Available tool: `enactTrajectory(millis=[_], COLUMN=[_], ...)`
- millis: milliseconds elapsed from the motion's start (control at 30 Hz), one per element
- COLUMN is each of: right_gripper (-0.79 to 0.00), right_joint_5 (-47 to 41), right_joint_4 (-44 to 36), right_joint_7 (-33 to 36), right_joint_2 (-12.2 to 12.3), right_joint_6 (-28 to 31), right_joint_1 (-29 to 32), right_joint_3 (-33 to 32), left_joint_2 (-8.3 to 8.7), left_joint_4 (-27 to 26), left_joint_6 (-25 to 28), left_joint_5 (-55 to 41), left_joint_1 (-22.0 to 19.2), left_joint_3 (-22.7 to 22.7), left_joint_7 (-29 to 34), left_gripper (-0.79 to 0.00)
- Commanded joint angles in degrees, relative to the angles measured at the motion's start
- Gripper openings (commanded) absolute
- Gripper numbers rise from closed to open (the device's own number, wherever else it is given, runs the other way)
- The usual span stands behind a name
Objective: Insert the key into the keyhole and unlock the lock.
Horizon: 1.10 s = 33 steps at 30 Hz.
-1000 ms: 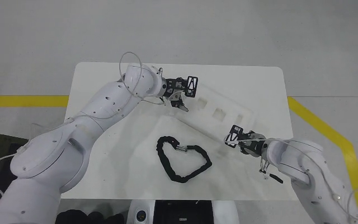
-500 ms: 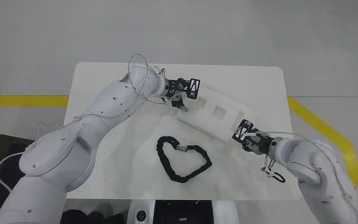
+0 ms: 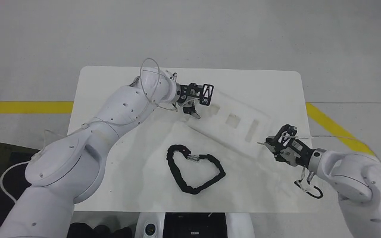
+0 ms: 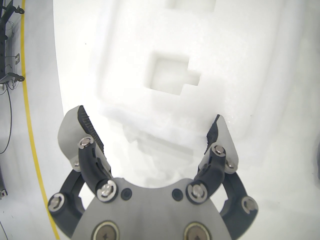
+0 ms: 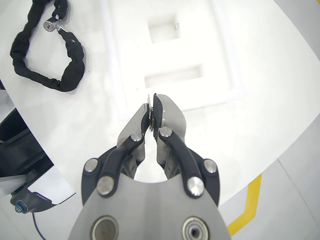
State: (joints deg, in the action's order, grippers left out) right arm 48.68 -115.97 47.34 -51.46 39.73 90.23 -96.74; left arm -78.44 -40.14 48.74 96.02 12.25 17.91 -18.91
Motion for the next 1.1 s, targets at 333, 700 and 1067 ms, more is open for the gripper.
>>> enactTrajectory(millis=[333, 700, 1067], right_gripper=[-0.785, -0.785, -0.785], right_joint_5=[-10.31, -16.82, -17.87], right_joint_4=[4.96, 4.72, 4.14], right_joint_7=[-8.34, -8.81, -11.26], right_joint_2=[0.35, 0.94, 1.12], right_joint_6=[6.74, 7.53, 7.75], right_joint_1=[1.11, 2.95, 5.03], right_joint_3=[-0.87, -2.65, -3.96], left_joint_2=[2.63, 10.29, 20.21], left_joint_4=[-0.28, -13.94, -27.3], left_joint_6=[3.75, 9.26, 9.26], left_joint_5=[-1.86, 7.34, 2.13], left_joint_1=[-1.3, 1.34, 4.38], left_joint_3=[5.13, 1.84, -3.28], left_joint_7=[-13.3, -27.38, -27.38], left_gripper=[0.0, 0.0, 0.0])
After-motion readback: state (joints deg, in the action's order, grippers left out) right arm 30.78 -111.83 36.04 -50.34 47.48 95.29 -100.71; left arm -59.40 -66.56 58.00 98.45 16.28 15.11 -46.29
